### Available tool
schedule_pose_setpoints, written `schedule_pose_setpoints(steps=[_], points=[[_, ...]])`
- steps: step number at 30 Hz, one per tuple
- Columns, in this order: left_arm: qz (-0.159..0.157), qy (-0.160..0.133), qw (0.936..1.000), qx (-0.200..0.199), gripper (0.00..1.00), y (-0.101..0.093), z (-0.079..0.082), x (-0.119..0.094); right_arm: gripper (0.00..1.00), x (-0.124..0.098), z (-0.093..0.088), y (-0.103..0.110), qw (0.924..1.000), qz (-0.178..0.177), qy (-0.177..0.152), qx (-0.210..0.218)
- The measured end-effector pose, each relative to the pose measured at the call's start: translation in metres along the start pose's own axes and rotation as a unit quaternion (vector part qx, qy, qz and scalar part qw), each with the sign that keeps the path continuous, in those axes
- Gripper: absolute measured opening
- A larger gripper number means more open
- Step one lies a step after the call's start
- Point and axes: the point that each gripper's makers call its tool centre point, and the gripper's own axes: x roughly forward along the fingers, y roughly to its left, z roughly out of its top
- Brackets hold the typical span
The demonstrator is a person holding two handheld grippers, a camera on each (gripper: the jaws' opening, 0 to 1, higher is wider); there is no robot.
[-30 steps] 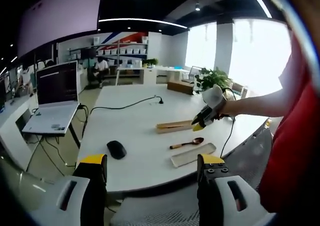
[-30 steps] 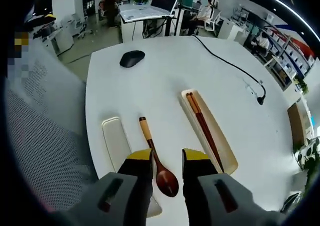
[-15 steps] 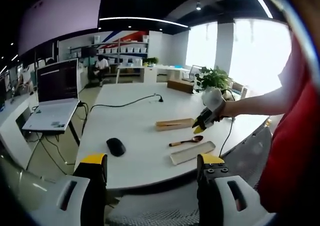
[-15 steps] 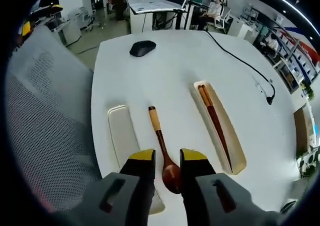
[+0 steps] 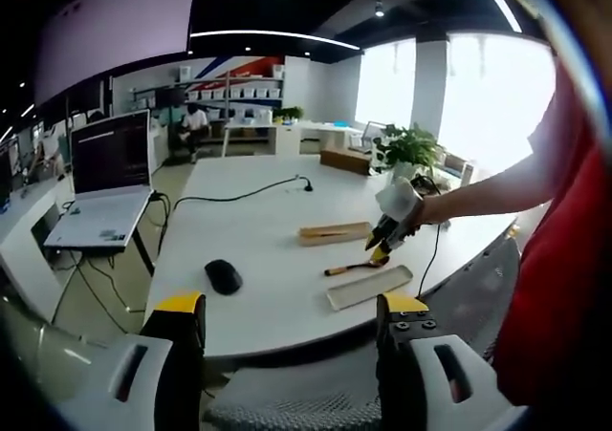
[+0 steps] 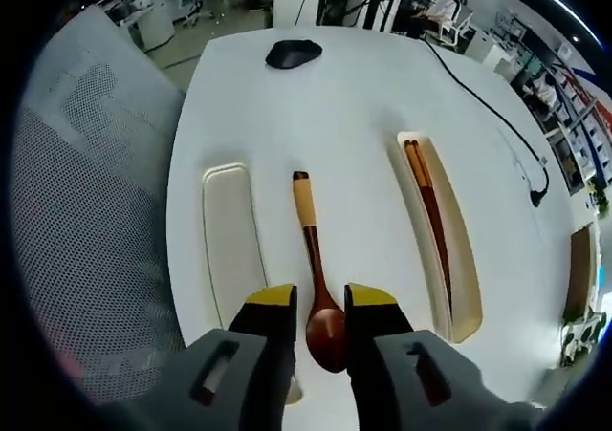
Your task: Arrange the utensils inside the cutlery case until each visible utensil rests in its matching compartment.
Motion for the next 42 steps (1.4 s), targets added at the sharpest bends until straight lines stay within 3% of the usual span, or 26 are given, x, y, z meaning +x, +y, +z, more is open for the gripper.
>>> schedule_pose_setpoints(steps=[11,18,20,23,29,42], points=[[0.001,0.001,1.0000,-0.001,0.75,0.002,-0.001,0.000,0.16,0.010,-0.002,0.001,0.9997,0.017,0.015,-0.003],[0.003,-0.010,0.9999,-0.008,0.77,0.006,0.007,-0.001,0.15,0.022,-0.001,0.000,0.9994,0.024,0.024,-0.011],[0.005,-0.009,0.9999,-0.003,0.77,0.007,0.008,-0.001,0.14,0.022,0.002,-0.001,0.9992,0.024,0.029,-0.011],[0.005,-0.008,1.0000,-0.002,0.76,0.007,0.009,-0.002,0.13,0.019,0.014,-0.003,0.9996,0.015,0.010,-0.022],[0.005,0.001,1.0000,0.006,0.76,0.006,0.006,-0.002,0.16,0.031,-0.001,-0.006,0.9988,0.026,0.040,-0.014],[0.013,0.001,0.9999,0.001,0.76,0.009,0.003,-0.006,0.12,0.047,-0.011,-0.012,0.9978,0.037,0.055,0.001]])
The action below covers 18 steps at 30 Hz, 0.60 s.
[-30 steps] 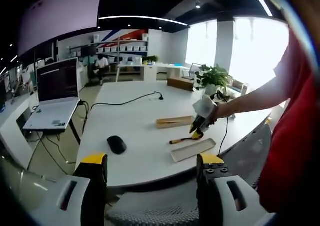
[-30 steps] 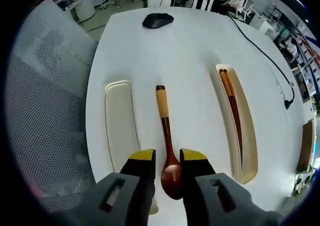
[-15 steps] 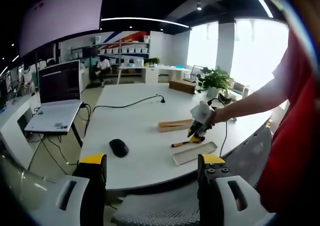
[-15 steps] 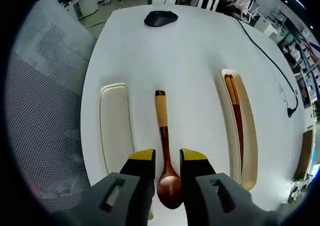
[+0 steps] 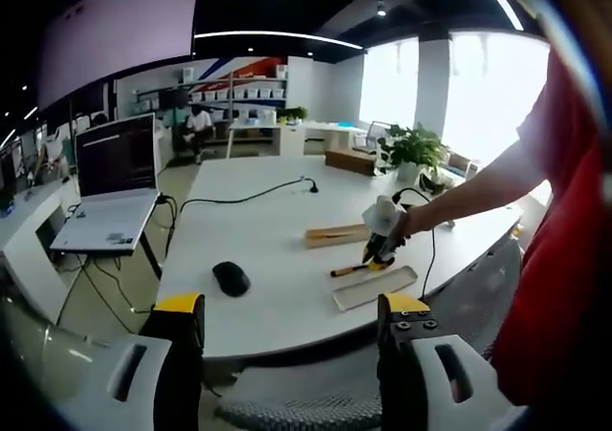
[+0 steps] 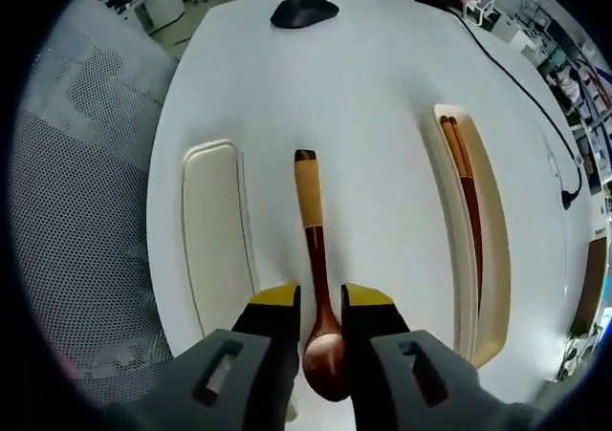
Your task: Arrange the utensils inside the cutlery case until each visible utensil rests in its matching compartment.
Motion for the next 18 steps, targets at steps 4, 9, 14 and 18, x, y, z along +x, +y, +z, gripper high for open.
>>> schedule_pose_setpoints(steps=[4,9,14,18], points=[[0.001,0.002,1.0000,-0.003,0.76,0.0002,-0.0033,-0.0007,0.12,0.0013,-0.0011,-0.0014,1.0000,0.001,0.002,-0.001],[0.002,0.000,1.0000,-0.004,0.76,0.0007,-0.0024,-0.0011,0.12,0.0008,-0.0005,0.0013,1.0000,0.003,0.004,-0.004],[0.002,0.001,1.0000,-0.003,0.76,-0.0004,-0.0034,-0.0014,0.09,0.0028,-0.0016,0.0013,0.9999,0.008,0.007,0.001],[0.003,0.001,1.0000,-0.006,0.75,-0.0008,-0.0056,-0.0023,0.04,0.0047,-0.0029,-0.0016,1.0000,0.006,0.002,0.003]])
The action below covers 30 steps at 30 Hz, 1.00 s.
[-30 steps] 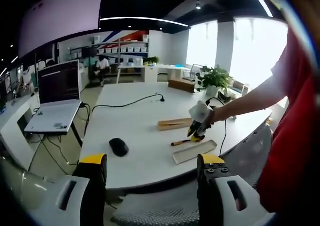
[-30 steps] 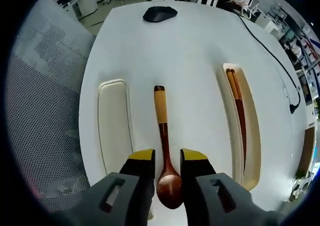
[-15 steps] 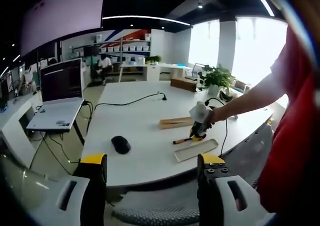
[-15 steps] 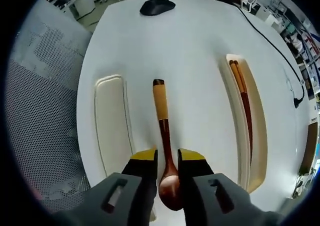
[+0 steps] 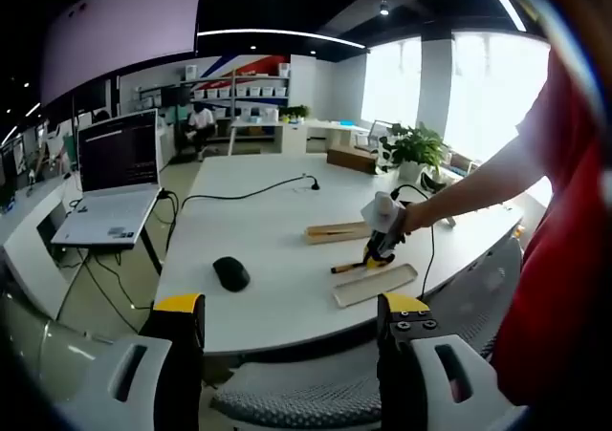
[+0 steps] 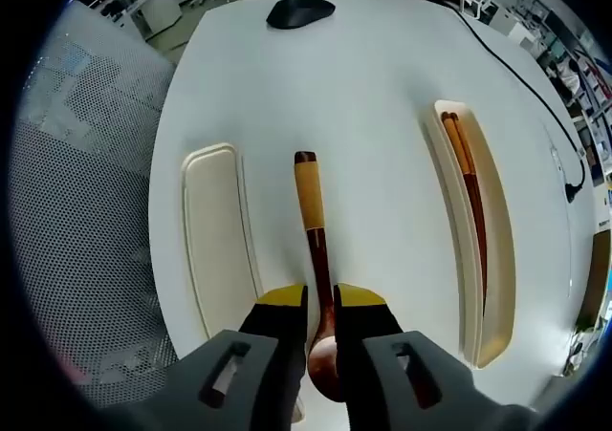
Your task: Arrange the utensils inside the cutlery case until each visible utensil rests in its matching compartment.
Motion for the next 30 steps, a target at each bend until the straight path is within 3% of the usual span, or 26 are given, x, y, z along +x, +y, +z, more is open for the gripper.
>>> schedule_pose_setpoints(steps=[2,11,30], points=[[0.001,-0.002,1.0000,-0.002,0.76,0.000,0.000,-0.001,0.02,0.000,0.004,0.001,0.9995,-0.003,-0.008,-0.031],[0.006,-0.005,1.0000,-0.005,0.76,0.003,0.000,-0.003,0.01,-0.002,0.001,0.004,0.9999,0.002,0.002,-0.012],[0.000,-0.006,1.0000,-0.005,0.75,-0.001,0.001,0.000,0.01,-0.016,-0.002,0.001,0.9997,-0.012,0.003,-0.021]])
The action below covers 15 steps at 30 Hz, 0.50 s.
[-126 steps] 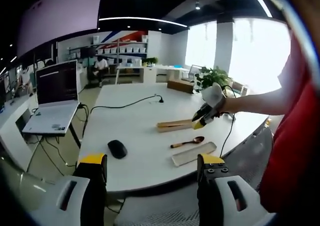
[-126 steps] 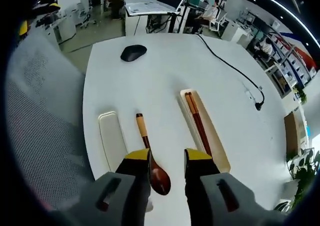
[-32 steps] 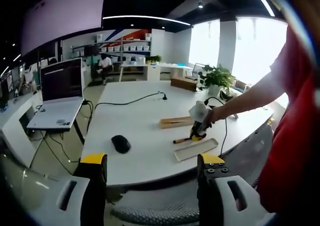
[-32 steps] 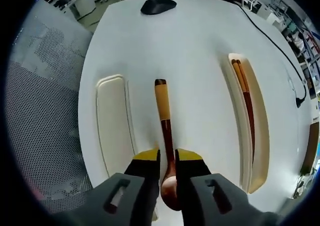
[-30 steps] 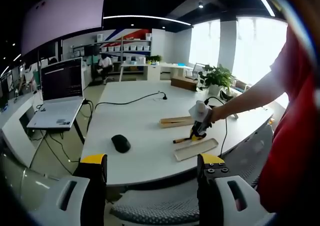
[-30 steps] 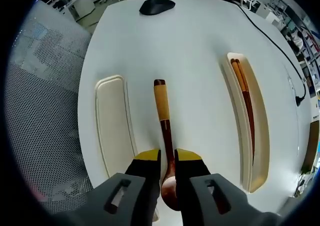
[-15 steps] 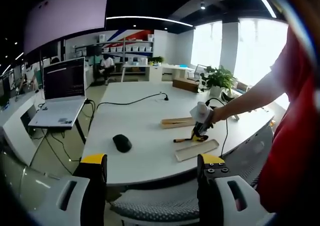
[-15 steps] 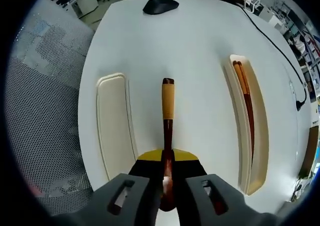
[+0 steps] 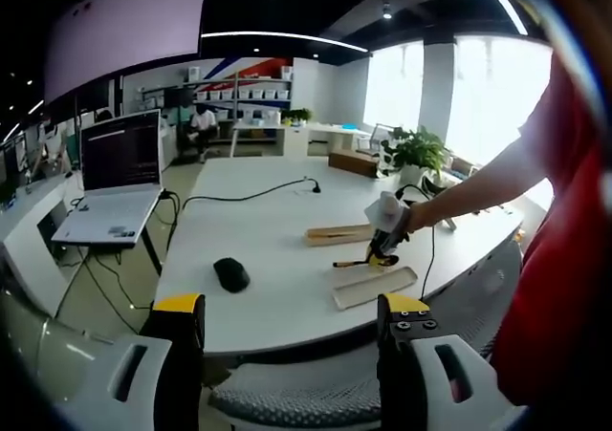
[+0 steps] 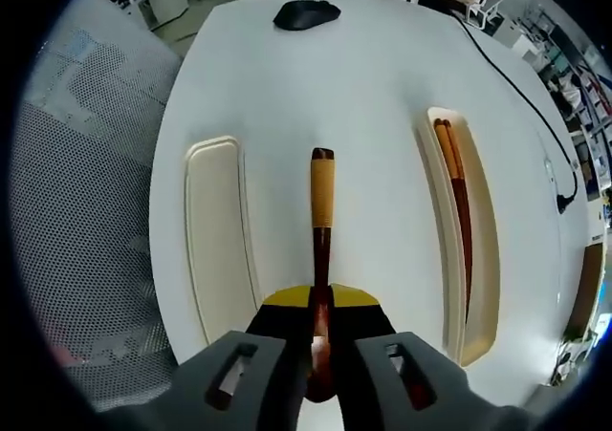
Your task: Arrange the utensils inside the cutlery case until each visible utensil rests in its matching compartment.
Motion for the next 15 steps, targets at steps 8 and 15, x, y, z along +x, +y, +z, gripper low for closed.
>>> schedule_pose_setpoints(steps=[8,15], points=[[-0.005,0.000,1.0000,0.000,0.76,-0.0018,-0.0007,0.0010,0.01,-0.0026,-0.0012,0.0025,1.0000,-0.003,-0.001,-0.007],[-0.006,-0.002,1.0000,0.000,0.76,-0.0012,0.0009,0.0009,0.01,-0.0082,0.0036,0.0002,0.9998,-0.008,-0.005,-0.017]])
